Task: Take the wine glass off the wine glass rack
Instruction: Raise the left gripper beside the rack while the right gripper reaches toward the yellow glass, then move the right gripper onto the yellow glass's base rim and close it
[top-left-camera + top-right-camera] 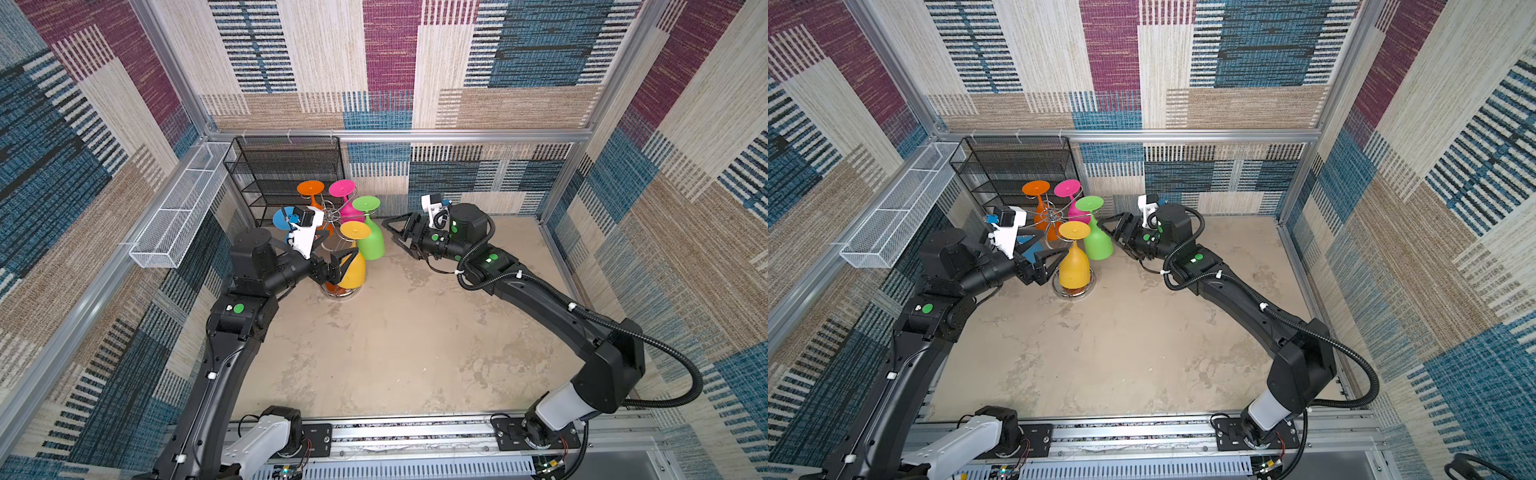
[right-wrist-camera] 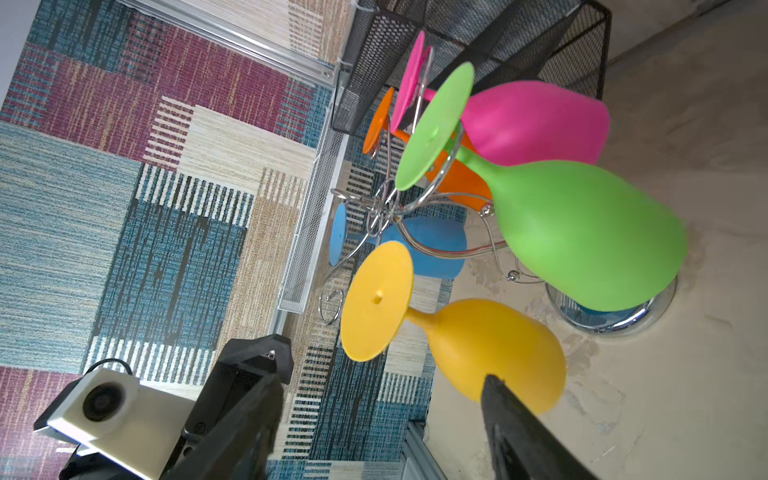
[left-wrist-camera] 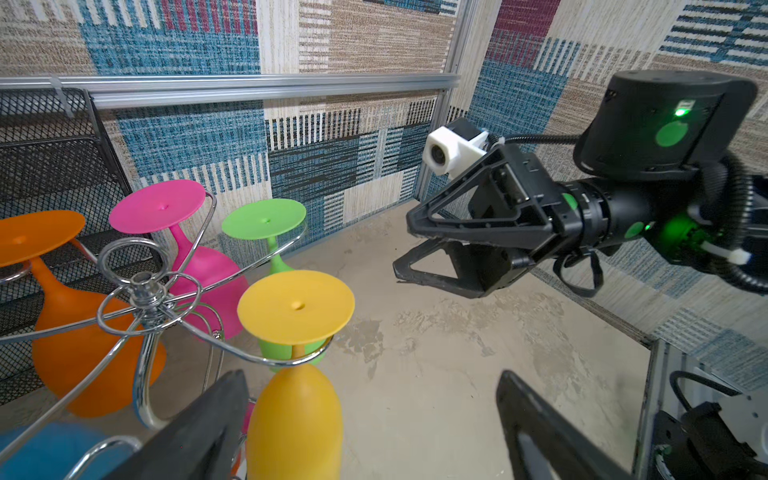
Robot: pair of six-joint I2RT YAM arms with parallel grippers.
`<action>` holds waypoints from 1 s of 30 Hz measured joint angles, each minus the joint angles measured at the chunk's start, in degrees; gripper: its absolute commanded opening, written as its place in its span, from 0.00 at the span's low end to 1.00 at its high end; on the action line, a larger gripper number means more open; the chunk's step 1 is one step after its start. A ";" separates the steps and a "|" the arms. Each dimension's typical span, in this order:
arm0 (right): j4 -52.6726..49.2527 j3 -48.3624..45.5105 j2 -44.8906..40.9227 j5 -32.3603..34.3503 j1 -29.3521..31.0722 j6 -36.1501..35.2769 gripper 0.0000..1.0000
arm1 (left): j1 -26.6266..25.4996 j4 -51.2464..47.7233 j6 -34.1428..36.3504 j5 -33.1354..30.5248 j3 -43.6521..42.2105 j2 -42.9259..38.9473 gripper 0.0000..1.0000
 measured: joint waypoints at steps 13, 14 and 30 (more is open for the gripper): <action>2.71 1.38 3.06 -2.08 1.68 9.57 0.60 | 0.00 0.37 1.18 -1.25 -1.68 -1.38 0.97; 2.73 1.38 3.15 -2.05 1.77 10.27 0.60 | 0.00 0.37 1.27 -1.25 -1.73 -1.40 0.97; 5.27 -0.15 2.91 4.61 3.72 21.20 0.51 | 0.00 0.37 2.84 -1.31 -2.38 -2.93 0.97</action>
